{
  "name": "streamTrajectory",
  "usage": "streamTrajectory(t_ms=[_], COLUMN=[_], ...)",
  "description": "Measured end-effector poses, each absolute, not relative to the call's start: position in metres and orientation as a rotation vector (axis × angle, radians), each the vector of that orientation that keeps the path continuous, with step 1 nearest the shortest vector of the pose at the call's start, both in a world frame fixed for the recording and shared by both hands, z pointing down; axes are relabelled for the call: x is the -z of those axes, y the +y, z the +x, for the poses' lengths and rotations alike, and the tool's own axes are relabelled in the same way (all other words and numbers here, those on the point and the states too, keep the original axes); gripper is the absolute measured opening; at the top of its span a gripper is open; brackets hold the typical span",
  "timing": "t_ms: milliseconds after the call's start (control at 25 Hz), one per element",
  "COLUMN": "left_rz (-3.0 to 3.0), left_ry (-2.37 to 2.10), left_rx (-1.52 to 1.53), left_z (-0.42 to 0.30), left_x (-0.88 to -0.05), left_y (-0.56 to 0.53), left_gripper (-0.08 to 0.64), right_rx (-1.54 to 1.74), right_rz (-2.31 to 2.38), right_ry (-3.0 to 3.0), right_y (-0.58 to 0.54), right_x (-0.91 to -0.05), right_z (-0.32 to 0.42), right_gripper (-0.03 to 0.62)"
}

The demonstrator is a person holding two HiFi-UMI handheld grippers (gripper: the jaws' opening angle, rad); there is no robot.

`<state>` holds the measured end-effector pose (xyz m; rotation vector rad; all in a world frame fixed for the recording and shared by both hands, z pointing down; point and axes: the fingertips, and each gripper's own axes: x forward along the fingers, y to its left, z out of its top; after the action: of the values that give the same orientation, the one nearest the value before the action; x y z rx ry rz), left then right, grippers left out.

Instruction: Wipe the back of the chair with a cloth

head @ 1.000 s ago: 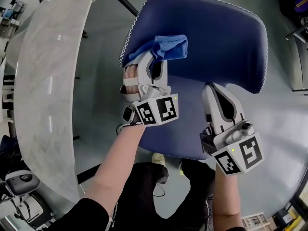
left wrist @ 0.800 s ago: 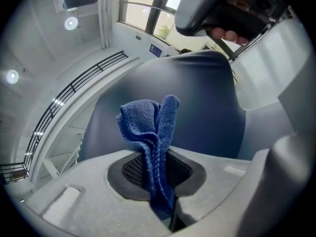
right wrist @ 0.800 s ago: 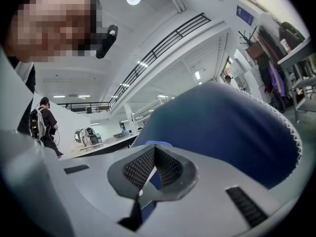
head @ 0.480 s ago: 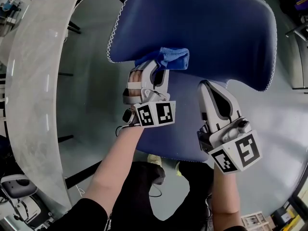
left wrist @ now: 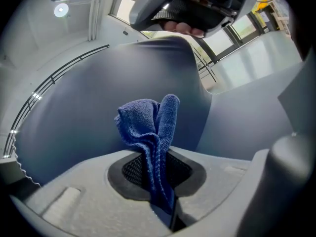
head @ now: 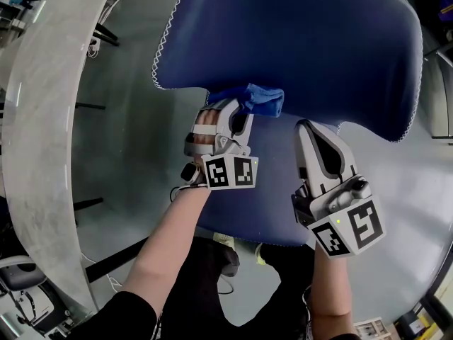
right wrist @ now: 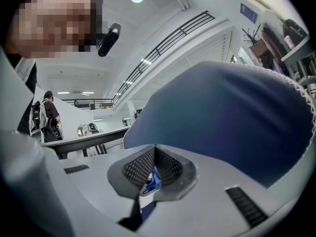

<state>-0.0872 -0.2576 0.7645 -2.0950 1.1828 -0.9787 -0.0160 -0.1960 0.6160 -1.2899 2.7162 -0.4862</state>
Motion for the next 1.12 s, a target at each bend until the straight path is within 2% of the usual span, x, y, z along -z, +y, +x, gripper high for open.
streamTrajectory(t_ms=[480, 720, 1120], left_rz=[-2.188, -2.313, -2.399], left_ry=[1.143, 1.272, 1.463], left_rx=[1.031, 0.941, 0.712], left_z=[-0.084, -0.081, -0.089], left_x=[-0.804, -0.729, -0.531], left_y=[-0.251, -0.252, -0.251], left_gripper=[0.061, 0.061, 0.061], right_rx=[0.503, 0.551, 0.611], right_rz=[-1.311, -1.353, -1.391], right_ry=[2.726, 2.699, 2.659], right_y=[-0.198, -0.200, -0.179], right_x=[-0.624, -0.579, -0.473], right_z=[-0.015, -0.002, 0.001], right_gripper=[0.014, 0.014, 0.014])
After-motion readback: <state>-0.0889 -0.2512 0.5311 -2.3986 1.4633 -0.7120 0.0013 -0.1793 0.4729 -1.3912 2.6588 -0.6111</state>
